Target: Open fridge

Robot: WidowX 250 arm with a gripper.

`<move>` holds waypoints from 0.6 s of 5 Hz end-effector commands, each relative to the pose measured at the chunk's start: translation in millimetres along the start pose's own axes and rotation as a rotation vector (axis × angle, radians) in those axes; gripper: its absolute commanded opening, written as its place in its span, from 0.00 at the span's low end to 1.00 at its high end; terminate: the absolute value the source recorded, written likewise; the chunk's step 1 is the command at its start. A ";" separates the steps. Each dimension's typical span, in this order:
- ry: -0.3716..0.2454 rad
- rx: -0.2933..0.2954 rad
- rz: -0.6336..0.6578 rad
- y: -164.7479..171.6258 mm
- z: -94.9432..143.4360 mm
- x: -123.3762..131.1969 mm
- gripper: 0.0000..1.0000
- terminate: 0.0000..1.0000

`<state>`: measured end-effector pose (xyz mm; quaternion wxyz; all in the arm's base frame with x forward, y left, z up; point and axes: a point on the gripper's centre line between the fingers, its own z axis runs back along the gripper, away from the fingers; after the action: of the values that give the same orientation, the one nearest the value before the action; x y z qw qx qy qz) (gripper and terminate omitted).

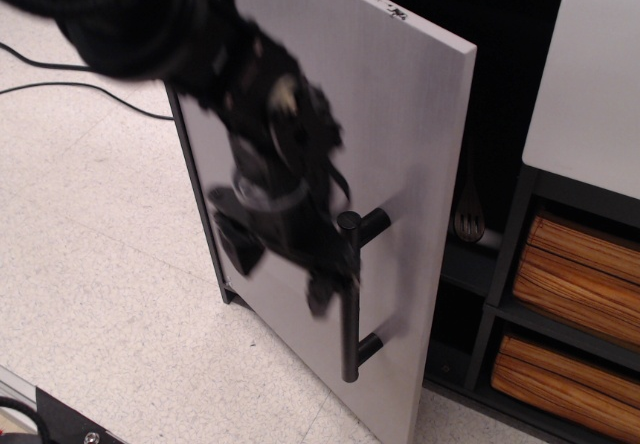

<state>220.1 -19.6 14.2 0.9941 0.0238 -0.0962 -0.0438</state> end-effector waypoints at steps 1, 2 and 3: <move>-0.026 -0.034 -0.062 -59.5 7.4 7.0 1.00 0.00; -0.061 -0.018 -0.100 -88.0 2.9 15.8 1.00 0.00; -0.052 -0.042 -0.120 -112.1 -0.8 27.3 1.00 0.00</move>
<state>236.0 -130.3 -0.9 0.9892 0.0136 -0.1014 -0.1054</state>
